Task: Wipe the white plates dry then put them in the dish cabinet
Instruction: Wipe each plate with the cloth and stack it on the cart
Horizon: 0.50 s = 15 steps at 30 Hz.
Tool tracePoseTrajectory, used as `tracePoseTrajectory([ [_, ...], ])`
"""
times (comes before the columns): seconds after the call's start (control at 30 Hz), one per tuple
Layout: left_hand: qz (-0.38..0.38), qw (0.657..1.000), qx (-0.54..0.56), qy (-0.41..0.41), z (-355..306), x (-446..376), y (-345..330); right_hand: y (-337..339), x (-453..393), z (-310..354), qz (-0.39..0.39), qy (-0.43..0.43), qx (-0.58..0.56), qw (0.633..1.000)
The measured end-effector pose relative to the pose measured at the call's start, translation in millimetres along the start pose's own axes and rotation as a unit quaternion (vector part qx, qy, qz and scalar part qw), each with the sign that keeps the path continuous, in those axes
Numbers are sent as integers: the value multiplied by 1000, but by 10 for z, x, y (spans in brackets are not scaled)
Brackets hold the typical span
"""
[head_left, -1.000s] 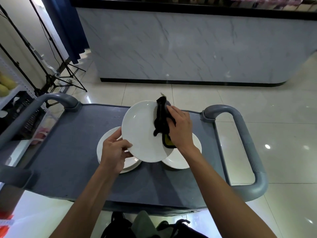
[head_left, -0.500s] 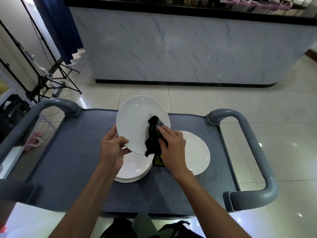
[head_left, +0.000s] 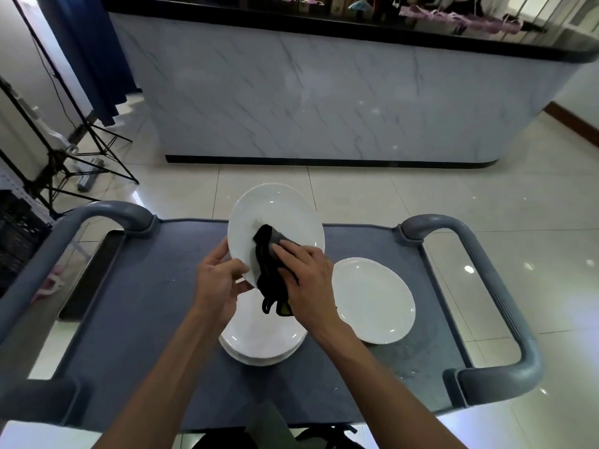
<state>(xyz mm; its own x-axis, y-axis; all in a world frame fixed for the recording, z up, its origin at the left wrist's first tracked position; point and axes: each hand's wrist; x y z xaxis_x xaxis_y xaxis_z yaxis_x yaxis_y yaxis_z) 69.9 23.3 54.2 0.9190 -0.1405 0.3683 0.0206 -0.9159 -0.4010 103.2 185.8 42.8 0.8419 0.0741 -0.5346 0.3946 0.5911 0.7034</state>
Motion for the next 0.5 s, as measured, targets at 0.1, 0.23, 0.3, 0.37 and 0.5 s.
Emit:
tracePoseTrajectory([
  [0.1,23,999,-26,11,-5,-37,85,-99,-145,113,-5,-17,1,1000],
  [0.23,42,998,-52,23,26,-64,183,-176,-356,226,-11,-44,22,999],
  [0.3,48,997,-53,33,38,-80,239,-187,-462,230,-14,-54,30,998],
  [0.37,55,996,-51,39,37,-81,291,-176,-549,208,-32,-68,39,996],
  [0.5,76,995,-49,42,15,-62,384,-156,-629,151,-42,-115,73,990],
])
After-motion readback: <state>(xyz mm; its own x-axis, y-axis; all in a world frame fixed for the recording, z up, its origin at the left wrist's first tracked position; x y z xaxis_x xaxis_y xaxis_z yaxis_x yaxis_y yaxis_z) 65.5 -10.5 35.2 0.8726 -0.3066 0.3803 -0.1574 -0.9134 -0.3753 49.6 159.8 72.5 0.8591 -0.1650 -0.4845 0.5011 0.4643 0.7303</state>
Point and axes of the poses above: each hand's wrist, its own x-axis away from the middle knuckle, its own y-axis out of the back of the hand, z = x × y, and after that the axes turned 8 degrees about y, right-handed
